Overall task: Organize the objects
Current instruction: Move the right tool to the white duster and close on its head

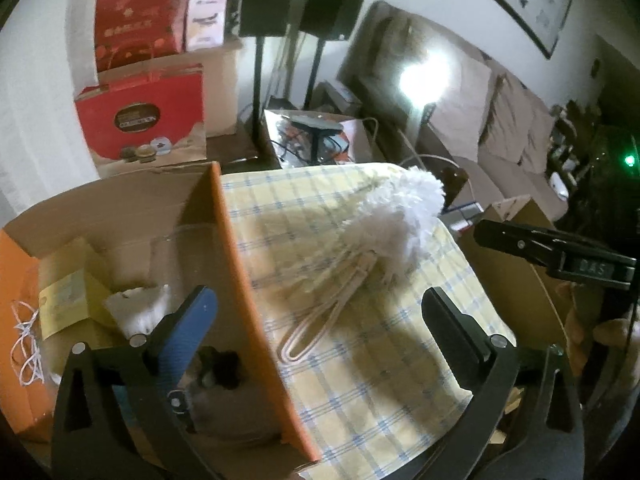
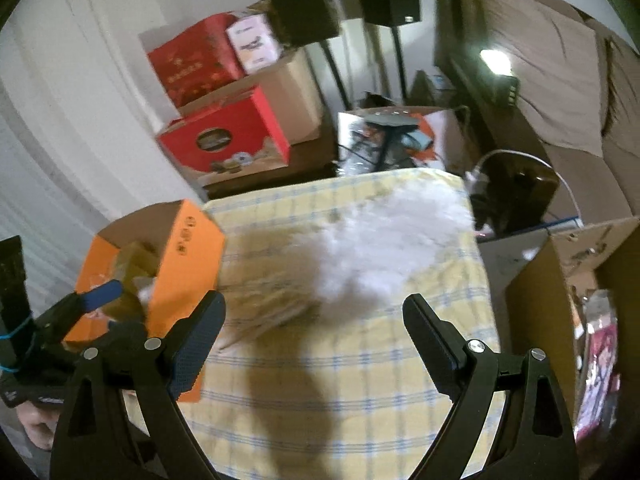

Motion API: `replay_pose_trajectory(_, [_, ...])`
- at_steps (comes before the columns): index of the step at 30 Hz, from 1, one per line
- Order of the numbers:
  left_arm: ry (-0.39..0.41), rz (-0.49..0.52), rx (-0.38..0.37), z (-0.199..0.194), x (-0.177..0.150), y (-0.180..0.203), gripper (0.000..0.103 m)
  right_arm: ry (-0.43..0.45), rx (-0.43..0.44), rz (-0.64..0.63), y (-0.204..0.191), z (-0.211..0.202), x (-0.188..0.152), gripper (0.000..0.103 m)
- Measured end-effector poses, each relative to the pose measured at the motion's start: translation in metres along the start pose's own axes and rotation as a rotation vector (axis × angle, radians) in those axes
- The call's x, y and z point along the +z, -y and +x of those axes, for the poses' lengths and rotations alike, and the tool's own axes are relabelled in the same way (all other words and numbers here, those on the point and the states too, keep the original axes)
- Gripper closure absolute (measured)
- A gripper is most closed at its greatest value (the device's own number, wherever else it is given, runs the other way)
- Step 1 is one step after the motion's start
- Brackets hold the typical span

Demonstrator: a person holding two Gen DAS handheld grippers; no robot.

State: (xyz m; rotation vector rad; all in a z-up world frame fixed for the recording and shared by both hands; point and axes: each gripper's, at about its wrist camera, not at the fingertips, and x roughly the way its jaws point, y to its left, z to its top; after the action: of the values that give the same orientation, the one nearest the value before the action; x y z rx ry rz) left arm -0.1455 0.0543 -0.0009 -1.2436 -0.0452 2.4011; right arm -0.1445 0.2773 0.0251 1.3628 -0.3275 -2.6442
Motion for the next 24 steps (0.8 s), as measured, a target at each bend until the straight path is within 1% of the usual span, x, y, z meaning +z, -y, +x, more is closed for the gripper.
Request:
replay_pose_trajectory(4, [-0.012,0.018,0.012,0.009,0.002,0.015,0.0,0.002,-0.046,0.026,0.019,0.001,-0.003,0.011])
replay_pose_trajectory(9, [-0.009,0.054,0.055,0.022,0.004,0.031,0.0,-0.015,-0.124,0.041,0.041,0.009,-0.005,0.002])
replay_pose_trajectory(13, [-0.016,0.079,0.076,0.032,0.006,0.041,0.0,-0.027,-0.168,0.03,0.05,0.014,-0.005,0.002])
replay_pose_trajectory(20, [-0.054,0.082,0.089,0.054,0.01,0.046,0.0,-0.05,-0.228,0.008,0.063,0.03,-0.002,0.001])
replay_pose_trajectory(24, [-0.067,0.083,0.094,0.065,0.011,0.048,0.0,-0.07,-0.228,0.003,0.068,0.042,0.004,0.001])
